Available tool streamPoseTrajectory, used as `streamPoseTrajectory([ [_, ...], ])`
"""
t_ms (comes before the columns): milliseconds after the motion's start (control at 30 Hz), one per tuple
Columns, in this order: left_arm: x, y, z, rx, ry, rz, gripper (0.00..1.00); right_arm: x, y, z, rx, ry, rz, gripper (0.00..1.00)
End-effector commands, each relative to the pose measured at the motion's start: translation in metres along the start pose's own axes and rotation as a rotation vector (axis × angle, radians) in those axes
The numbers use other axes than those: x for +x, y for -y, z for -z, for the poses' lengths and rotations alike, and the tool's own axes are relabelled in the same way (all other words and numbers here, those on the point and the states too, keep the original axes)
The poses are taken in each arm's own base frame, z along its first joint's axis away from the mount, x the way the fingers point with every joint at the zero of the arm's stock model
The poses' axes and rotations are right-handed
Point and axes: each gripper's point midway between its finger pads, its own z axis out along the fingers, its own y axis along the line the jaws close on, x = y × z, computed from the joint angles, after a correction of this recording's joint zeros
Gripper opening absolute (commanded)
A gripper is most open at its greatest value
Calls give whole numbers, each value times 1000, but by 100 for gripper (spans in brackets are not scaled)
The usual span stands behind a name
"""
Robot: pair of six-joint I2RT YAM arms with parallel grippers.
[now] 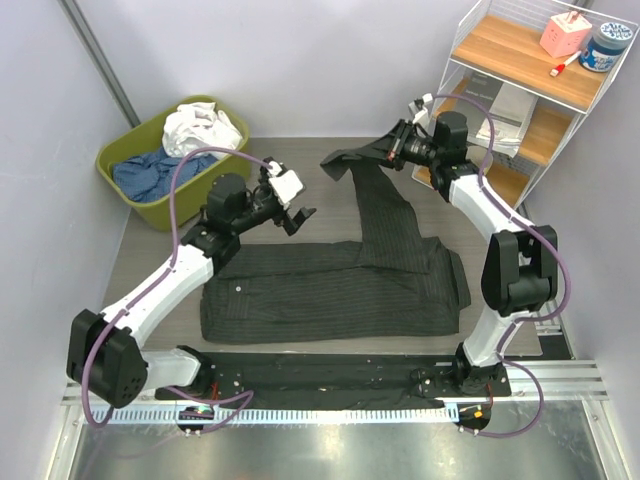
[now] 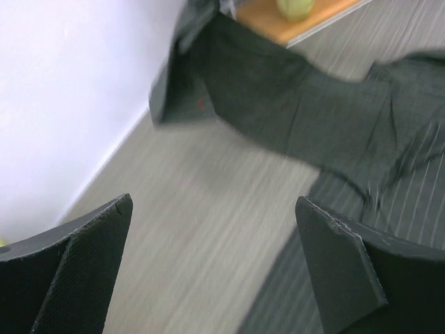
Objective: Fold and stack the long sleeve shirts
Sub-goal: Fold the shirt
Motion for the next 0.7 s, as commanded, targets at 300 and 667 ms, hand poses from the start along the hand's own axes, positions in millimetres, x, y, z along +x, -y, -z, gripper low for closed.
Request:
streamPoseTrajectory([
  [300,-45,11,-44,-32,283,-193,100,45,-82,18,-178,-36,8,1],
  [667,-24,-9,-63,-147,255,-370,100,53,-88,15,-194,-57,23,1],
])
